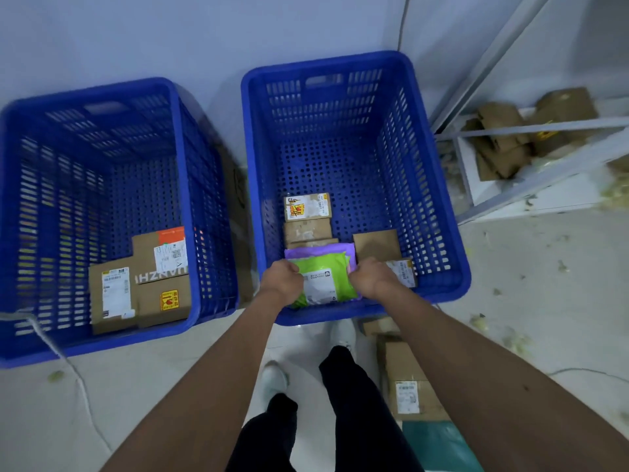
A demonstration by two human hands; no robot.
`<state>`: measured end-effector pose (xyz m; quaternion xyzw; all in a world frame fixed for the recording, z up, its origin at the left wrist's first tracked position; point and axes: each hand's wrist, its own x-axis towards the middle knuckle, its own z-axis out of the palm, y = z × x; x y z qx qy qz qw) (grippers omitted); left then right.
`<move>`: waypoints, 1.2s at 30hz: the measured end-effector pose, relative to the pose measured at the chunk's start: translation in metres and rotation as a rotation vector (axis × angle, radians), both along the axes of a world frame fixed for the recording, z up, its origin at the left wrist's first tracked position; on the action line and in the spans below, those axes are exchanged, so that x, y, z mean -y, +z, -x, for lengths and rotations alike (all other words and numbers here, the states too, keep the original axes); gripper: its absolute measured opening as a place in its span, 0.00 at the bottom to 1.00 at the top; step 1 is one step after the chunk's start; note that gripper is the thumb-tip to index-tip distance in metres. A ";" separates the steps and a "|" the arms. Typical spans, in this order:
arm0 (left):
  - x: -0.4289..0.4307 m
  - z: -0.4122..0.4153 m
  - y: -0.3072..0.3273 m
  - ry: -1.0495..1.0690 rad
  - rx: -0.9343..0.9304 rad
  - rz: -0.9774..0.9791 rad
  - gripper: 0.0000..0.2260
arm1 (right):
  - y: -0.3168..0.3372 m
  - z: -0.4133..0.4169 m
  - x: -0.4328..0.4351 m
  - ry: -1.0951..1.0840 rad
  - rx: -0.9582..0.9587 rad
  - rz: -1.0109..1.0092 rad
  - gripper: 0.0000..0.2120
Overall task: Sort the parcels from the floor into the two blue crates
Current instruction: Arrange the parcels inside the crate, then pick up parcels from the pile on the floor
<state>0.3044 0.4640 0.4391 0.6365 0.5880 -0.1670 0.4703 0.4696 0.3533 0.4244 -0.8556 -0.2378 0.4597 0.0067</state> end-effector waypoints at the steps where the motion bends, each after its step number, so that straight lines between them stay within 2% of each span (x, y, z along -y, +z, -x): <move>1: 0.000 0.002 0.007 -0.003 0.008 -0.005 0.12 | 0.006 0.001 0.003 -0.008 0.002 -0.001 0.19; 5: 0.003 0.008 0.038 -0.020 0.062 -0.048 0.13 | 0.031 0.011 0.017 0.017 0.031 -0.046 0.17; 9: 0.017 0.024 0.080 -0.122 0.155 -0.108 0.11 | 0.078 0.044 0.057 0.061 0.219 -0.088 0.15; 15: 0.042 0.067 0.115 -0.257 0.239 -0.148 0.12 | 0.123 0.100 0.127 0.049 0.260 -0.064 0.14; 24: 0.107 0.084 0.126 -0.452 0.315 -0.076 0.11 | 0.162 0.150 0.232 -0.017 0.364 0.037 0.17; 33: 0.190 0.076 0.111 -0.558 0.277 0.077 0.07 | 0.157 0.167 0.320 -0.101 0.337 0.141 0.20; 36: 0.219 0.067 0.101 -0.567 0.260 0.108 0.07 | 0.149 0.162 0.347 -0.114 0.341 0.149 0.18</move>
